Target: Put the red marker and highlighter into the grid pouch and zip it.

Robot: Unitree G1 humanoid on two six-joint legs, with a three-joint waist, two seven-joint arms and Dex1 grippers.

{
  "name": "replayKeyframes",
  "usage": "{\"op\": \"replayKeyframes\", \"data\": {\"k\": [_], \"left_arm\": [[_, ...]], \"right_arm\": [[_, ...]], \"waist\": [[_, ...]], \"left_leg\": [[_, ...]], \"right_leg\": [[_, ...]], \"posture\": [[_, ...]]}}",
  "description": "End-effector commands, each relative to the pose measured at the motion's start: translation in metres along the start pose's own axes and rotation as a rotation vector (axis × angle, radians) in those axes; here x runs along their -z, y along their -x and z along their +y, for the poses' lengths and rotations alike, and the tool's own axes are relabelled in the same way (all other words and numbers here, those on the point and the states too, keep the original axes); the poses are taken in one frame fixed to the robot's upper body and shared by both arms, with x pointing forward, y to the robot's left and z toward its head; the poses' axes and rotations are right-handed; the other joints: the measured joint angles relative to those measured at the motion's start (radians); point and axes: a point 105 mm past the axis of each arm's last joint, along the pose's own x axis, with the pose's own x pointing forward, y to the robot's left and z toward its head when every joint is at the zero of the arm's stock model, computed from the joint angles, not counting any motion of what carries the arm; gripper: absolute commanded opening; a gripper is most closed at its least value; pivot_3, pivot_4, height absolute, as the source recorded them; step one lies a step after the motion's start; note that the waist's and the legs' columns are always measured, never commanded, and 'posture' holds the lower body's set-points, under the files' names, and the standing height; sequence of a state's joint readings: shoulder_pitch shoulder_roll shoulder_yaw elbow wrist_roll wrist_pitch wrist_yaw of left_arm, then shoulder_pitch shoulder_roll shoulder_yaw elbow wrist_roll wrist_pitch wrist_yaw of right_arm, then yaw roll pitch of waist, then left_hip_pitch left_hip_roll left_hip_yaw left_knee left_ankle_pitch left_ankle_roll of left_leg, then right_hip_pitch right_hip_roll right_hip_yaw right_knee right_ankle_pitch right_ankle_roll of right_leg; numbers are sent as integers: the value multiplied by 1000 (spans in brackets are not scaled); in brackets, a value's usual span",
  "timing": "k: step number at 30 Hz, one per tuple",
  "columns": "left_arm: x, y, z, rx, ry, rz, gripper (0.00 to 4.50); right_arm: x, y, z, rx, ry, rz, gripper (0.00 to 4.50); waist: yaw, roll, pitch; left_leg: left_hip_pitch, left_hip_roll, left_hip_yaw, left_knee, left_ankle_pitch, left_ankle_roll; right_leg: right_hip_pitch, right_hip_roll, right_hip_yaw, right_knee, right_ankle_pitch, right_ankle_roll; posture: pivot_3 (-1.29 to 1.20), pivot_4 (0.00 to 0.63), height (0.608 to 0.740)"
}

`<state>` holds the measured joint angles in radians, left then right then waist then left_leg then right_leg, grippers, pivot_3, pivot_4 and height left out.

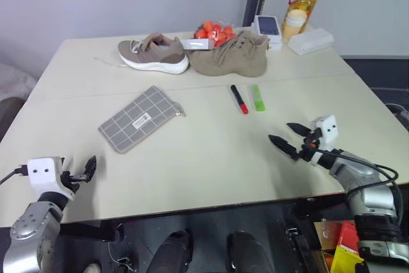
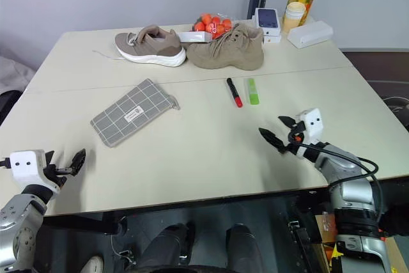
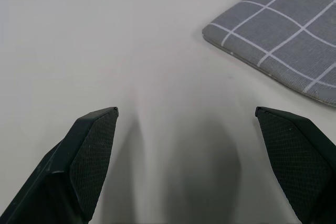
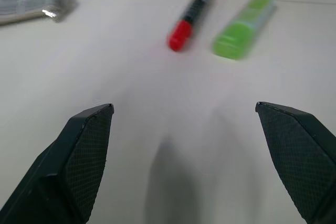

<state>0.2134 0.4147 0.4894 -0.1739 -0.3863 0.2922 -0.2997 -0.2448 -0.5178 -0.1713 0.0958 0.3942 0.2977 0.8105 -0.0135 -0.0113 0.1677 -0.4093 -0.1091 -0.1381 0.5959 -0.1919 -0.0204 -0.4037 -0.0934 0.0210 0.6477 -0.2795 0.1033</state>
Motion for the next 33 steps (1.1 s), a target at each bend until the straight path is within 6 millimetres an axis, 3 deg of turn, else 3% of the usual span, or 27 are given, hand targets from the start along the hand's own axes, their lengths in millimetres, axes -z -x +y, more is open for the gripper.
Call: {"op": "replayKeyframes", "data": {"k": [1, 7, 10, 13, 20, 28, 33], "left_arm": [[-10, 3, -4, 17, -43, -47, 4469], [-12, -1, -10, 55, -62, -59, 4469], [-13, -1, -11, 67, -77, -71, 4469], [-15, -2, -12, 90, -126, -73, 4500], [-17, -3, -12, 132, -245, -63, 4500], [-13, -17, -21, 309, -565, -28, 4500], [-13, -26, -23, 336, -606, -35, 4500]], "right_arm": [[-26, -28, 33, -88, 52, -73, 4500], [-40, -65, 84, -185, 52, -148, 4500], [-40, -81, 95, -191, 50, -139, 4500], [-36, -101, 107, -188, 37, -108, 3590], [-51, -141, 145, -264, 36, -110, 42], [-58, -188, 176, -210, 61, -70, 42], [-58, -214, 186, -163, 81, 5, 42]], "waist": [[0, 0, 0], [9, 0, 0], [7, 0, 0], [3, -1, 0], [-1, 0, 0], [-1, 0, 0], [-6, 1, 1]], "left_leg": [[0, 0, 0, 0, 0, 0], [0, 0, 0, 0, 0, 0], [0, 0, 0, 0, 0, 0], [0, 0, 0, 0, 0, 0], [0, 0, 0, -2, 0, 0], [0, 1, -1, -3, 0, -1], [1, 1, 0, -4, 1, -2]], "right_leg": [[0, 0, 0, 0, 0, 0], [-1, 0, 0, 0, 0, 0], [-1, 0, 0, 0, 0, 0], [-1, 0, 0, 0, 0, 0], [-4, 1, 0, 1, 2, 2], [-7, 4, 0, 1, 3, 1], [-9, 6, 0, 2, 4, 0]], "posture": [[0, 150, 740], [0, 150, 740], [0, 150, 740], [0, 150, 740], [0, 150, 740], [0, 150, 740], [0, 150, 740]]}}
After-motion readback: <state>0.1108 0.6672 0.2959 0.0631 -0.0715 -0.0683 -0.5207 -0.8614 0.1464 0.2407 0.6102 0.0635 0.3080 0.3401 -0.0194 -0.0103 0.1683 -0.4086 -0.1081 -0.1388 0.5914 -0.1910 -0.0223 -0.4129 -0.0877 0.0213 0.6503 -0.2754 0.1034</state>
